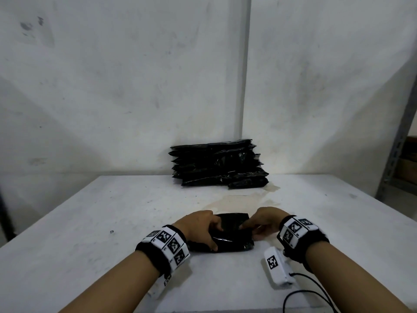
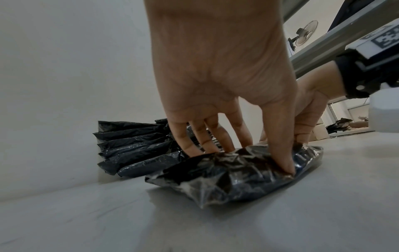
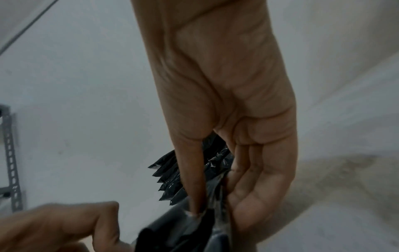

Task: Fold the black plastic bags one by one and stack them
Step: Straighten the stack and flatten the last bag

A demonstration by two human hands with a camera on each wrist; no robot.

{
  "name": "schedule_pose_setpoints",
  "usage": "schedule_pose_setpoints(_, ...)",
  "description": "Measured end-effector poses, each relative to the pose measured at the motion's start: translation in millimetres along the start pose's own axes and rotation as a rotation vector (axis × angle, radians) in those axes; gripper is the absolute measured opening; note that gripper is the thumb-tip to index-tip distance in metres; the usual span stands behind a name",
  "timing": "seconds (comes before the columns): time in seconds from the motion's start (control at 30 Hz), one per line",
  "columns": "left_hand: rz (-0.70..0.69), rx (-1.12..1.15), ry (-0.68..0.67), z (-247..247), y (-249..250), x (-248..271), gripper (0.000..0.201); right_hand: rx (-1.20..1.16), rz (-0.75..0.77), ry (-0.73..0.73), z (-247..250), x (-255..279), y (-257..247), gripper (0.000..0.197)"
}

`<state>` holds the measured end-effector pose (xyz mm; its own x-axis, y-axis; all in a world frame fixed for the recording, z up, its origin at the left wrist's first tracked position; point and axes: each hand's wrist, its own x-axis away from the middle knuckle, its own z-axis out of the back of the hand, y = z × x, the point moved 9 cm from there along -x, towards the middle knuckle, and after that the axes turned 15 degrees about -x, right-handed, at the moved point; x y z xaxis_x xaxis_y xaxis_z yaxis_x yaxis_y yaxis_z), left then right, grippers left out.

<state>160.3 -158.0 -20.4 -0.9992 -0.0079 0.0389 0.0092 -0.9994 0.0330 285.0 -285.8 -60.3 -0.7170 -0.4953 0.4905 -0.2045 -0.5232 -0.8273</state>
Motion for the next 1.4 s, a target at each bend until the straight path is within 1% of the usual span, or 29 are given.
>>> schedule_pose_setpoints(0.13, 0.04, 0.15, 0.001, 2, -1, 2, 0.034, -0.074, -0.056, -0.005, 3, -1, 11, 0.03)
schedule_pose_setpoints(0.27, 0.033, 0.092, 0.033, 7, 0, 6, 0.025, -0.069, -0.076, -0.014, 5, -8, 18, 0.021)
schedule_pose_setpoints(0.43, -0.011, 0.089, 0.007, 5, 5, 9, 0.034, -0.088, -0.093, -0.015, 4, -8, 19, 0.019)
schedule_pose_setpoints(0.57, -0.006, 0.071, 0.001, 5, 5, 9, 0.034, -0.076, -0.072, 0.003, 4, -8, 15, 0.018)
schedule_pose_setpoints(0.63, 0.004, 0.08, -0.007, 4, 4, 9, 0.035, -0.072, -0.08, -0.008, 3, -7, 16, 0.022)
schedule_pose_setpoints(0.73, 0.015, 0.06, -0.008, 2, 2, 7, 0.034, -0.137, -0.099, -0.045, 2, -4, 16, 0.034)
schedule_pose_setpoints(0.83, -0.006, 0.064, 0.036, 5, 6, 6, 0.034, -0.109, -0.092, -0.037, 4, -6, 17, 0.036)
schedule_pose_setpoints(0.9, -0.023, 0.084, 0.088, 8, 11, 5, 0.035, -0.079, -0.076, -0.023, 3, -9, 17, 0.033)
schedule_pose_setpoints(0.97, -0.029, 0.067, 0.089, 9, 15, 3, 0.045, -0.074, -0.063, -0.014, 2, -8, 15, 0.025)
schedule_pose_setpoints(1.0, -0.035, 0.032, 0.084, 8, 18, 2, 0.049, -0.077, -0.052, -0.015, 2, -7, 14, 0.025)
schedule_pose_setpoints(1.07, -0.037, -0.047, 0.1, 10, 22, 2, 0.053, -0.088, -0.02, -0.01, 4, -10, 13, 0.036)
schedule_pose_setpoints(1.1, -0.036, -0.073, 0.117, 11, 22, 2, 0.054, -0.1, -0.001, -0.009, 6, -11, 12, 0.038)
schedule_pose_setpoints(1.23, -0.039, -0.188, 0.118, 11, 25, 0, 0.045, -0.208, 0.031, -0.057, 6, -9, 13, 0.011)
schedule_pose_setpoints(1.27, -0.039, -0.213, 0.11, 11, 26, 0, 0.044, -0.23, 0.038, -0.075, 5, -7, 13, 0.009)
schedule_pose_setpoints(1.33, -0.038, -0.236, 0.091, 11, 28, -1, 0.044, -0.24, 0.04, -0.097, 5, -5, 15, 0.013)
schedule_pose_setpoints(1.4, -0.039, -0.231, 0.077, 11, 29, -2, 0.043, -0.214, 0.041, -0.092, 6, -5, 15, 0.012)
